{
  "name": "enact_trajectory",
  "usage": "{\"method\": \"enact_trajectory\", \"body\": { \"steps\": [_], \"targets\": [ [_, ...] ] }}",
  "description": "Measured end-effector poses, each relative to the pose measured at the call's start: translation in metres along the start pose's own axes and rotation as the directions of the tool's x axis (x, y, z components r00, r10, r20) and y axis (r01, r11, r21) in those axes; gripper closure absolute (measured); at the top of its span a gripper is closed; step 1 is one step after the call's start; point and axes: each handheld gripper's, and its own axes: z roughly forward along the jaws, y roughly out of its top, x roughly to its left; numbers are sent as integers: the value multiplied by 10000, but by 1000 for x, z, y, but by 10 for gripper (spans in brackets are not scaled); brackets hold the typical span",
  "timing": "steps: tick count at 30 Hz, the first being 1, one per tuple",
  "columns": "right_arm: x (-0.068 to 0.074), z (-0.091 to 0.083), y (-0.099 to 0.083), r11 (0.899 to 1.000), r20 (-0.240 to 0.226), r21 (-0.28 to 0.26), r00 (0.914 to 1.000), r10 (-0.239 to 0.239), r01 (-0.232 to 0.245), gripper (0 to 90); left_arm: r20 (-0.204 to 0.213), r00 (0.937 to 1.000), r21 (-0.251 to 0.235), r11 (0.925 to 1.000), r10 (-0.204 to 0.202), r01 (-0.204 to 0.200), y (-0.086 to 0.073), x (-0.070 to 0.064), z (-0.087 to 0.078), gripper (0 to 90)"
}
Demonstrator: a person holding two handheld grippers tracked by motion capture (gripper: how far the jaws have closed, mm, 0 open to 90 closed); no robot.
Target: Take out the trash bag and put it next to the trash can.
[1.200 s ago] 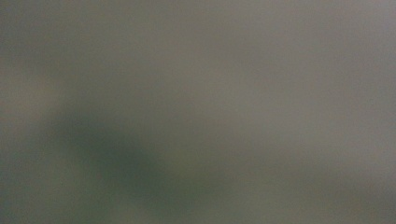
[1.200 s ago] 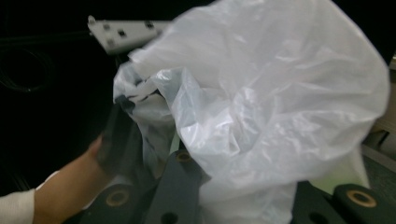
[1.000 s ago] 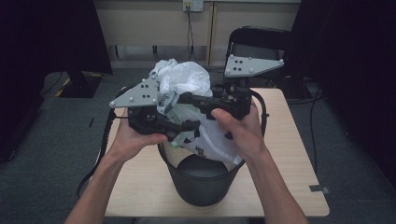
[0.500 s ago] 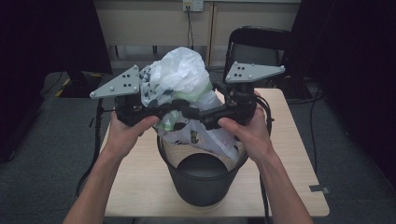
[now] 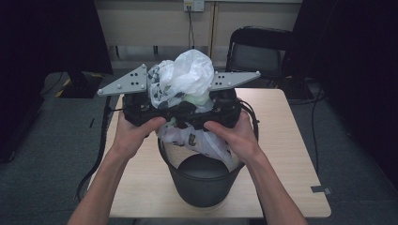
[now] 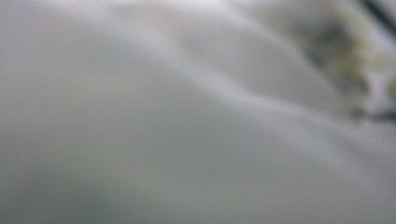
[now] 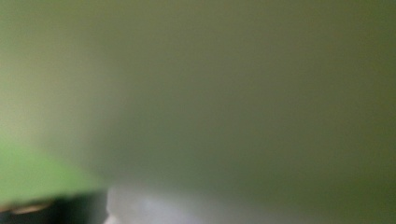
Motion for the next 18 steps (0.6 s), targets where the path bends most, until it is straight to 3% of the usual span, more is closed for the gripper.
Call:
{"method": "enact_trajectory", "body": {
  "steps": [4,9,18],
  "targets": [
    [-2,1,-3,10000,20,-65,10000,-26,26,709,89,9999,98,9999,65,-66,0,-1,-2,541],
    [-8,-1,-4,9995,102,-234,9997,219,-216,734,-142,9999,108,9999,77,-75,2,-2,-5,393],
    [-17,-6,-7,9977,178,-431,9985,527,-519,733,-645,9973,39,9994,336,-334,2,-1,-11,363]
  ]
}}
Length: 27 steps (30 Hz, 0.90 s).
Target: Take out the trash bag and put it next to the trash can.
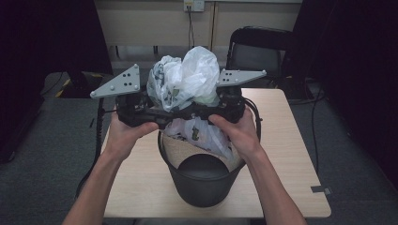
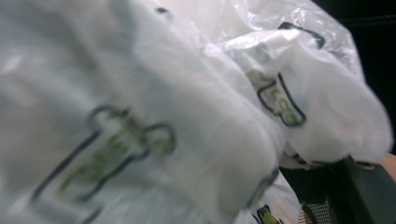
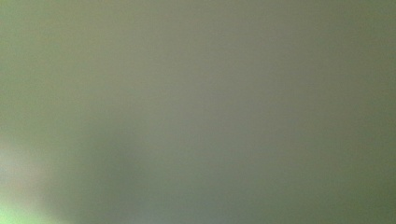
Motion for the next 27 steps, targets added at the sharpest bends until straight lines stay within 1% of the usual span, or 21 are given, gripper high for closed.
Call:
{"method": "enact_trajectory", "body": {
  "steps": [1,2,4,5,7,10,11,12,13,14,16,19,21,23,24,27],
  "targets": [
    [0,-1,0,10000,9,-5,10000,-27,27,733,-90,9999,-75,9999,-113,112,0,-1,0,364],
    [0,-2,0,10000,58,-17,10000,-54,54,733,-212,9998,-142,9999,-34,31,1,-1,-1,363],
    [-1,-4,-1,10000,50,-11,10000,-6,6,732,-480,9988,-269,9996,-32,19,3,0,-4,348],
    [-2,-5,-2,10000,56,-19,10000,36,-36,732,-531,9985,-308,9995,-95,78,3,1,-6,329],
    [-5,-9,-3,9998,228,-130,9997,121,-118,733,-558,9984,-305,9995,-136,119,4,2,-9,321],
    [-12,-15,-3,9991,280,-311,9992,301,-293,734,-662,9975,-299,9993,-226,206,3,4,-11,310],
    [-15,-17,-2,9984,245,-419,9990,378,-368,735,-725,9970,-374,9990,-268,241,2,5,-11,299],
    [-17,-18,0,9977,227,-540,9988,434,-421,736,-759,9967,-314,9992,-287,264,1,6,-11,298],
    [-19,-18,2,9970,200,-622,9986,482,-468,736,-782,9963,-361,9988,-348,321,0,6,-11,291],
    [-21,-19,4,9969,240,-656,9987,455,-438,736,-845,9958,-352,9988,-359,330,-1,6,-11,286],
    [-26,-19,6,9958,204,-726,9981,582,-566,736,-873,9954,-292,9989,-397,373,-3,7,-11,286],
    [-39,-19,5,9934,296,-727,9954,915,-891,736,-956,9947,-208,9992,-367,349,-7,9,-14,286],
    [-46,-20,3,9897,235,-882,9931,1150,-1125,736,-953,9944,-212,9988,-449,431,-9,9,-16,288],
    [-50,-20,5,9875,273,-1043,9922,1217,-1182,736,-954,9946,-63,9991,-419,415,-11,10,-16,298],
    [-53,-20,6,9852,230,-1143,9911,1312,-1278,736,-904,9953,3,9993,-360,362,-12,10,-16,298],
    [-62,-21,12,9812,392,-1305,9882,1482,-1419,737,-749,9963,39,9991,-420,425,-17,8,-18,298]
  ]
}}
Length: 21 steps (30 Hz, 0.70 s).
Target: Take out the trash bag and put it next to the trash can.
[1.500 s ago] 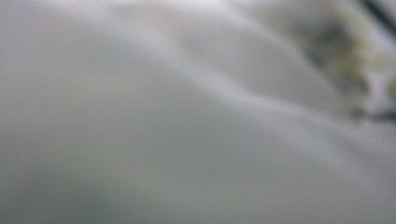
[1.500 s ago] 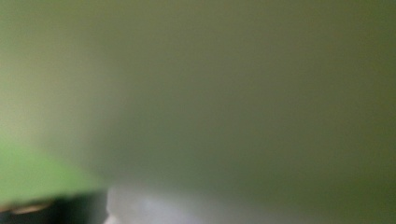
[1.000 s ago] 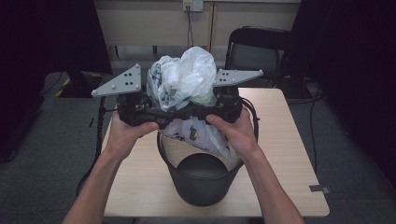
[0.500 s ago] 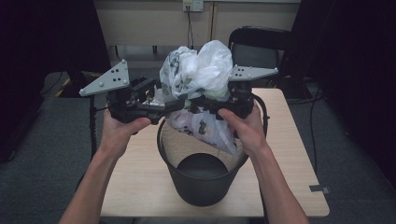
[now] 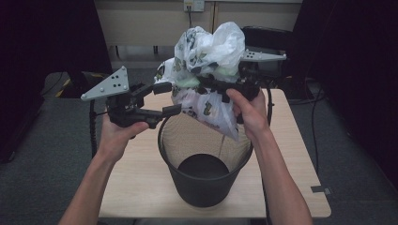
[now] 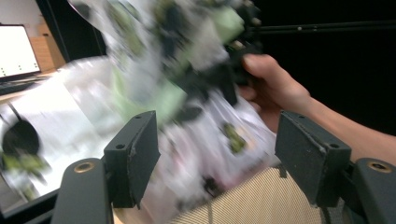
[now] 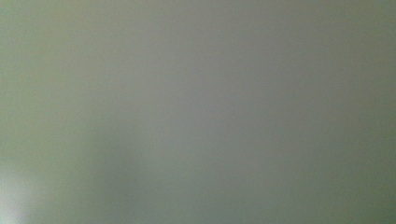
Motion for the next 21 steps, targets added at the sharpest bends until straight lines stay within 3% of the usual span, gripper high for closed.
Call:
{"method": "enact_trajectory", "body": {
  "steps": [7,12,16,21],
  "targets": [
    [-23,7,5,9989,263,231,9989,400,-406,736,-91,9999,263,9996,-66,69,-9,2,-4,298],
    [-38,7,7,9970,392,72,9963,765,-768,737,-71,9998,427,9989,-171,174,-15,3,-7,300],
    [-55,10,12,9937,721,107,9913,1104,-1114,736,31,9997,472,9986,-241,239,-21,0,-10,308],
    [-77,12,13,9887,1084,158,9833,1464,-1490,735,-203,9998,700,9975,-36,50,-29,-4,-20,305]
  ]
}}
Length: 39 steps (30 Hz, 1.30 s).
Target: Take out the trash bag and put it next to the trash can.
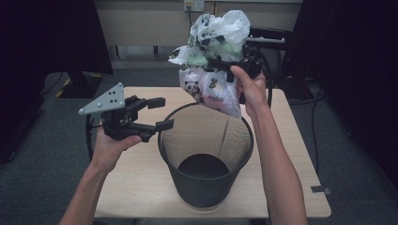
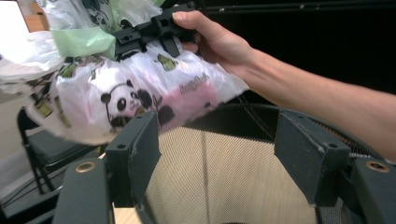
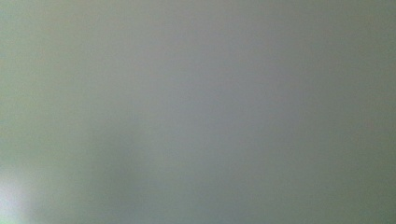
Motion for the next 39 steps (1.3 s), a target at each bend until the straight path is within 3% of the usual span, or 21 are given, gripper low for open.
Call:
{"method": "enact_trajectory", "body": {
  "steps": [2,5,8,12,19,20,24,27,31,32,33,35,37,39],
  "targets": [
    [-7,-3,1,9997,68,-199,9999,137,-136,736,-173,9998,93,9999,89,-87,-5,0,-5,305],
    [-17,-9,1,9989,342,-371,9990,284,-271,736,-157,9998,111,9998,-135,137,-13,3,-12,305],
    [-32,-15,-3,9984,868,-350,9951,476,-447,737,-347,9989,272,9991,-315,325,-22,6,-19,303],
    [-45,-17,-13,9989,1387,-147,9892,467,-451,737,-465,9967,155,9976,-663,671,-32,8,-26,299],
    [-60,-15,-35,9979,2032,503,9786,308,-418,735,-740,9952,871,9937,-643,707,-51,6,-31,291],
    [-65,-16,-45,9972,2123,552,9764,386,-514,733,-790,9946,1006,9920,-678,756,-56,5,-32,290],
    [-70,-17,-69,9943,2360,858,9708,419,-637,726,-1083,9914,2097,9732,-730,945,-83,0,-36,287],
    [-73,-18,-88,9904,2538,1165,9663,428,-745,696,-1034,9897,2457,9617,-986,1215,-102,-1,-37,284],
    [-78,-11,-105,9771,2878,1897,9569,388,-967,398,-963,9864,2895,9444,-1335,1561,-123,-3,-31,284],
    [-78,-8,-108,9718,3086,2081,9503,424,-1109,350,-868,9857,2997,9398,-1443,1640,-128,-5,-29,284],
    [-79,-6,-111,9687,3202,2172,9462,458,-1204,315,-769,9857,3118,9355,-1498,1665,-133,-6,-27,284],
    [-79,-3,-115,9660,3097,2267,9495,499,-1247,269,-646,9838,3314,9263,-1675,1795,-141,-10,-24,284],
    [-79,-1,-119,9636,3208,2354,9460,461,-1268,228,-628,9806,3434,9185,-1856,1959,-149,-16,-21,293],
    [-78,-2,-124,9652,3121,2239,9481,601,-1349,207,-636,9841,3798,9079,-1660,1777,-157,-24,-18,299]
  ]
}}
